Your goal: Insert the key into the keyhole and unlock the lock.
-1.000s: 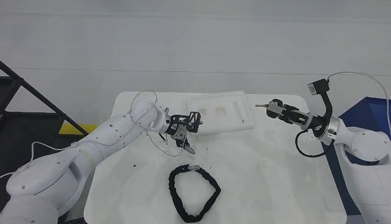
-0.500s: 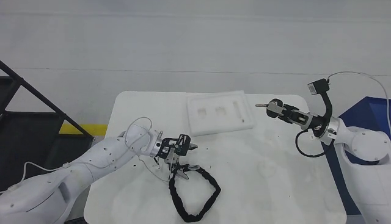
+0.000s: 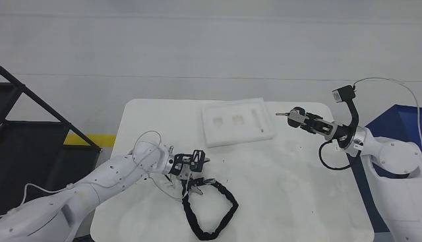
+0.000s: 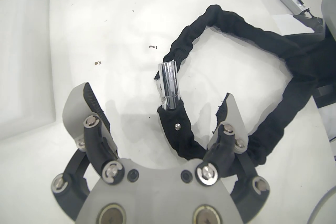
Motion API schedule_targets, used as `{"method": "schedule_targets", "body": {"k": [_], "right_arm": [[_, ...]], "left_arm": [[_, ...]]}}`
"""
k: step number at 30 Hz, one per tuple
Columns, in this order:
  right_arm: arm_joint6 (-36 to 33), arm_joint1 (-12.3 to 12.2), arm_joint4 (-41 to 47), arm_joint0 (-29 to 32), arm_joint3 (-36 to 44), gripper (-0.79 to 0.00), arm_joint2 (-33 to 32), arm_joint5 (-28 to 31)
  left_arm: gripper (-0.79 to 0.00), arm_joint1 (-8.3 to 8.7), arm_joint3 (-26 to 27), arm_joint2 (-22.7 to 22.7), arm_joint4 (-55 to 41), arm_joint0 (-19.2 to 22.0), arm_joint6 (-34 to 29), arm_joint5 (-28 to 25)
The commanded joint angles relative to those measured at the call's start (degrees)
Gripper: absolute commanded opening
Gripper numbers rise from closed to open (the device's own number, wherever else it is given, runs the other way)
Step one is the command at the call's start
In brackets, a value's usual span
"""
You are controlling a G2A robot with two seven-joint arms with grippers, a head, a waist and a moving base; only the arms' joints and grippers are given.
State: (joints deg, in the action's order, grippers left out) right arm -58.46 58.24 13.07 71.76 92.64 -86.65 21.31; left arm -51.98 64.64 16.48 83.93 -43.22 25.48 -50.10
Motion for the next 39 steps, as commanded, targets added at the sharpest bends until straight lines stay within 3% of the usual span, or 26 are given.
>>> {"method": "schedule_targets", "body": {"k": [1, 7, 12, 14, 17, 20, 22, 30, 39], "right_arm": [[0.0, 0.0, 0.0, 0.0, 0.0, -0.785, 0.0, 0.0], [0.0, 0.0, 0.0, 0.0, 0.0, -0.785, 0.0, 0.0], [0.0, 0.0, 0.0, 0.0, 0.0, -0.785, 0.0, 0.0], [0.0, 0.0, 0.0, 0.0, 0.0, -0.785, 0.0, 0.0], [0.0, 0.0, 0.0, 0.0, 0.0, -0.785, 0.0, 0.0], [0.0, 0.0, 0.0, 0.0, 0.0, -0.785, 0.0, 0.0], [0.0, 0.0, 0.0, 0.0, 0.0, -0.785, 0.0, 0.0], [0.0, 0.0, 0.0, 0.0, 0.0, -0.785, 0.0, 0.0], [0.0, 0.0, 0.0, 0.0, 0.0, -0.785, 0.0, 0.0]], "left_arm": [[0.0, 0.18, 0.75, 0.39, 0.97, -0.56, -0.33, 1.26], [-0.012, 0.49, 1.44, 1.6, 2.19, -1.84, -0.3, 2.2], [-0.151, 0.28, 1.48, 2.01, 3.53, -2.21, -0.27, 1.11], [-0.256, 0.04, 1.47, 2.1, 3.7, -2.41, -0.65, 0.84], [-0.317, -0.41, 1.17, 2.23, 3.82, -2.61, -1.43, 0.63], [-0.456, -0.88, 0.84, 2.34, 3.91, -2.79, -1.94, 0.34], [-0.785, -1.21, 0.18, 2.48, 3.68, -2.85, -2.5, 0.03], [-0.785, -2.03, -0.16, 3.29, 4.2, -2.79, -0.54, -1.06], [-0.785, -0.03, 3.46, 6.56, 8.08, -2.32, 8.57, -2.55]]}}
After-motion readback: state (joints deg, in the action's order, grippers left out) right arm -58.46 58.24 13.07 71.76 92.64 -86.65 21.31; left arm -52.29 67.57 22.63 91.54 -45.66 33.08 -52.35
